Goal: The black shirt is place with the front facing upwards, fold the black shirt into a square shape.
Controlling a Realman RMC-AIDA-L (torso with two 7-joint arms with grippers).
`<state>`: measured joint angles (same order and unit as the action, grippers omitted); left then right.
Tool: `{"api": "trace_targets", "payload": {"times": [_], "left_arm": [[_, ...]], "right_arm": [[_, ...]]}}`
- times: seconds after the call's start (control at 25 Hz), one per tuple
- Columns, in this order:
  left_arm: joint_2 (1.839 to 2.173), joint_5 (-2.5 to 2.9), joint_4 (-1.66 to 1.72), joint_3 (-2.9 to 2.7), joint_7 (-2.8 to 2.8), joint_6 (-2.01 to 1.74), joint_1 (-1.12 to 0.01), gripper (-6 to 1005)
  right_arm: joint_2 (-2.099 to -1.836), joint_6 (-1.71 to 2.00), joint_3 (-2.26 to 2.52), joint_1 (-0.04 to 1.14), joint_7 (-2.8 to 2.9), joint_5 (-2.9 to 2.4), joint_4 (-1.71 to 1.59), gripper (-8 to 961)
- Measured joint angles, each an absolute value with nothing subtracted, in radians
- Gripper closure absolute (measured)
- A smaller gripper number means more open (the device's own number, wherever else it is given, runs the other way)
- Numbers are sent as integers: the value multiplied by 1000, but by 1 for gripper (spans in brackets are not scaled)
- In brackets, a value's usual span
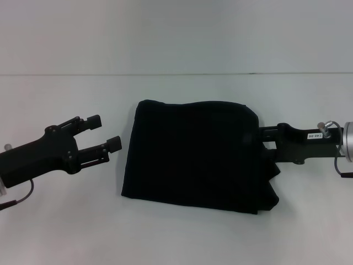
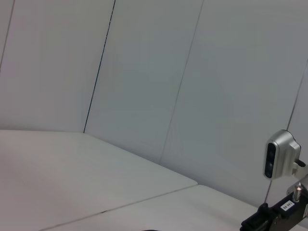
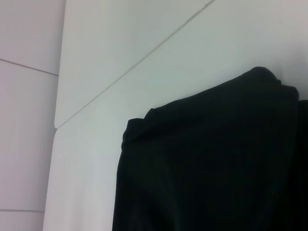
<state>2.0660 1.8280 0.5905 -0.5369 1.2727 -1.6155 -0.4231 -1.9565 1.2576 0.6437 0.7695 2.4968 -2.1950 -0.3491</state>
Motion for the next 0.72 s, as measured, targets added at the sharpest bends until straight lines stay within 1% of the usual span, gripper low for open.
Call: {"api": "trace_targets", "payload": {"times": [0.12,0.44,0.72], "left_arm": [[2066,1828,591,-537,1271,-1615,-424,124],[2066,1828,591,-537,1271,-1615,-426,125],[2068,1829,591,-537,1271,-1616,-429,125]], "right_arm": [[-1963,1252,644,772,2493,-2195,-347,280],[-1977,1249,654,775,2479,-2200,-349,283],[-1970,1245,647,763,2477,-2202,-358,317]]}}
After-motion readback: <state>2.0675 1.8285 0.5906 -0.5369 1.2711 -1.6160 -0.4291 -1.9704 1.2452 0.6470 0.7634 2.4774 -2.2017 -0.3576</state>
